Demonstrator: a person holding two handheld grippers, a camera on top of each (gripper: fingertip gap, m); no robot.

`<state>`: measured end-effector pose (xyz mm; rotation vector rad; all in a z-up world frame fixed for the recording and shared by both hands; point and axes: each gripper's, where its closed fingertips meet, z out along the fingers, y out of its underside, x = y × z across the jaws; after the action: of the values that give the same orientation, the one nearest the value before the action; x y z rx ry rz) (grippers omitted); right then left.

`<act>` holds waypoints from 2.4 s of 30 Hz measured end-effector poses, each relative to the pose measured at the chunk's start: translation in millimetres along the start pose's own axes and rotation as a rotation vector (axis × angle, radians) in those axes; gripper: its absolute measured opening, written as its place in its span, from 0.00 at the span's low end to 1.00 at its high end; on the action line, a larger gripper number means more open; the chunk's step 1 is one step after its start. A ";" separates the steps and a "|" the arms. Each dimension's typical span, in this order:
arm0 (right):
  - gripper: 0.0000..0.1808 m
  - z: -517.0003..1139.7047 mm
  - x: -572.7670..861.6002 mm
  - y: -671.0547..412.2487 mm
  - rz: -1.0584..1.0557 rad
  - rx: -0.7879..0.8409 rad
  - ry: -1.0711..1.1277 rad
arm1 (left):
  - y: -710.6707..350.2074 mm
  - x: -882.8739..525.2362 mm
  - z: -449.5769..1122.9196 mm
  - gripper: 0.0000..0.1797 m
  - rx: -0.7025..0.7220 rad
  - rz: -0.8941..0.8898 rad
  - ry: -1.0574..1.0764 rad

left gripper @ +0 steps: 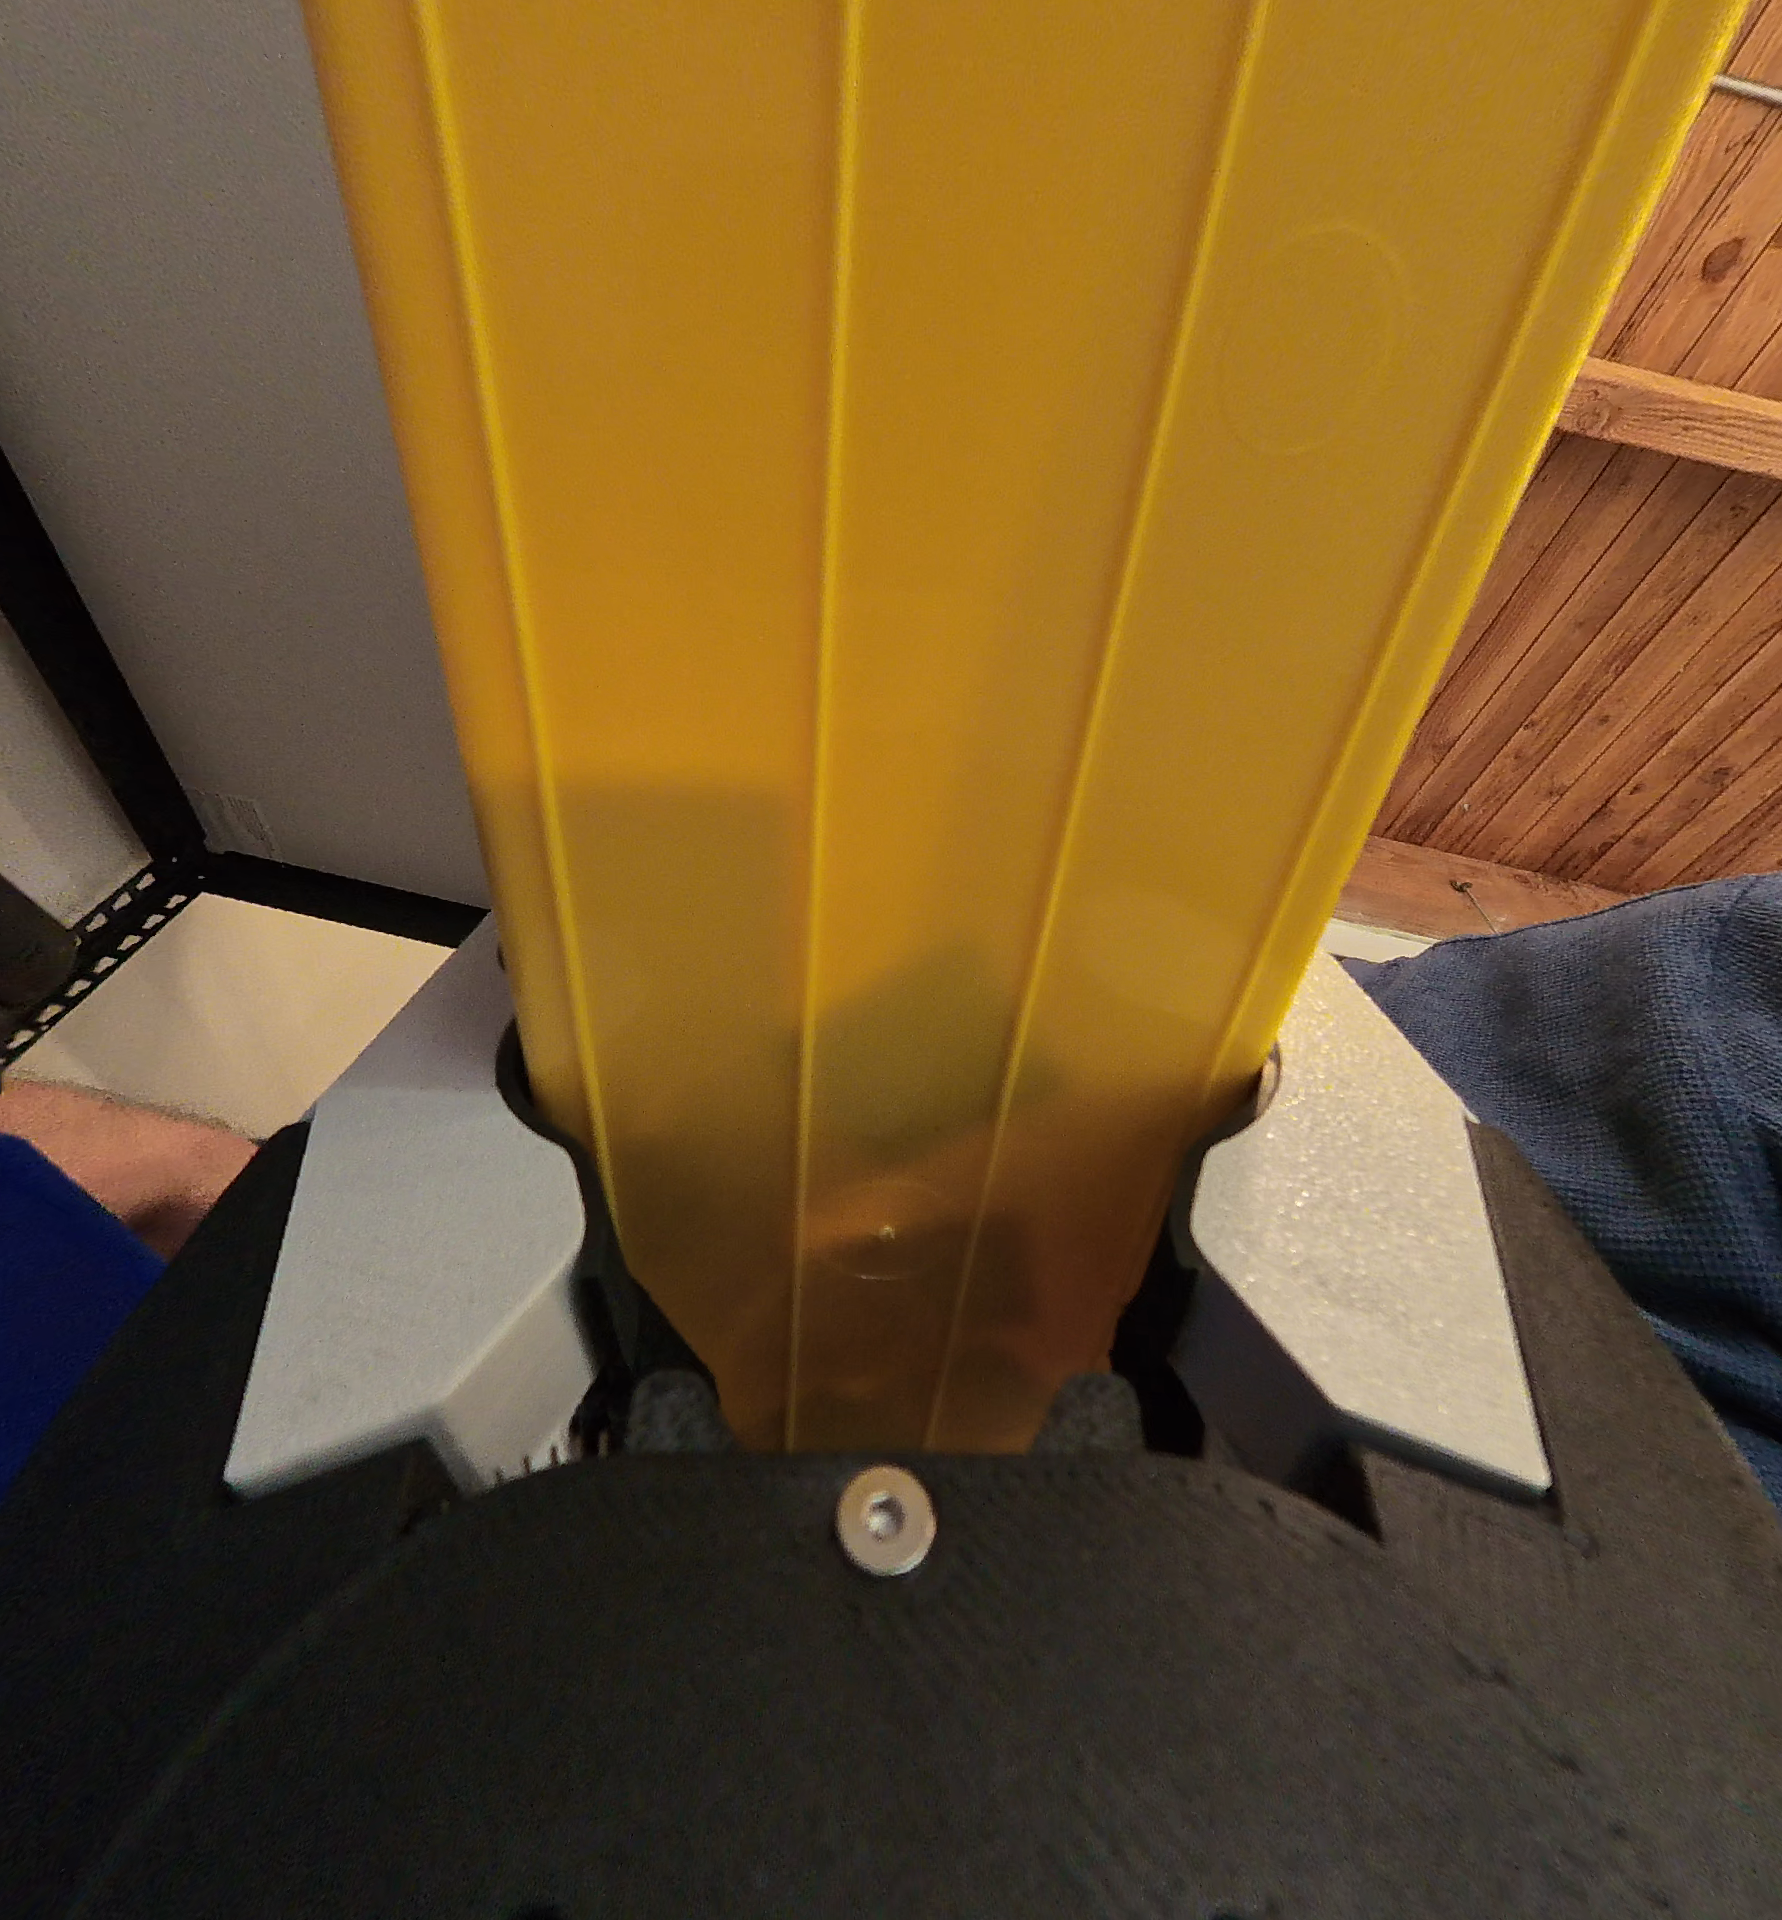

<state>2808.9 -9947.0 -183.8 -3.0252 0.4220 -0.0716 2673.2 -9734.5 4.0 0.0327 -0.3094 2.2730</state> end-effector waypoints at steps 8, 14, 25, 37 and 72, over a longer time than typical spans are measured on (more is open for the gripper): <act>0.29 -134.5 -32.1 -65.0 -0.094 0.417 0.016 | -4.0 4.5 -2.7 0.69 0.008 0.017 -0.003; 0.30 -238.9 -150.9 -156.1 -0.463 0.697 -0.108 | -0.6 0.4 3.1 0.69 0.003 0.000 0.010; 0.39 -168.2 -62.2 -95.7 -0.289 0.453 0.036 | -0.7 6.8 -0.5 0.69 0.011 -0.002 0.011; 0.42 -26.0 -101.9 -47.1 -0.417 0.185 -0.316 | -8.2 16.3 -6.2 0.70 0.010 0.049 -0.019; 0.40 -188.9 -160.3 -174.8 -0.606 0.512 -0.205 | -6.8 -7.3 -1.9 0.70 0.027 -0.002 0.015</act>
<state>2691.2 -9750.3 14.7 -2.5038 -0.4657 0.0808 2683.2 -9735.1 2.7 0.0298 -0.2706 2.2743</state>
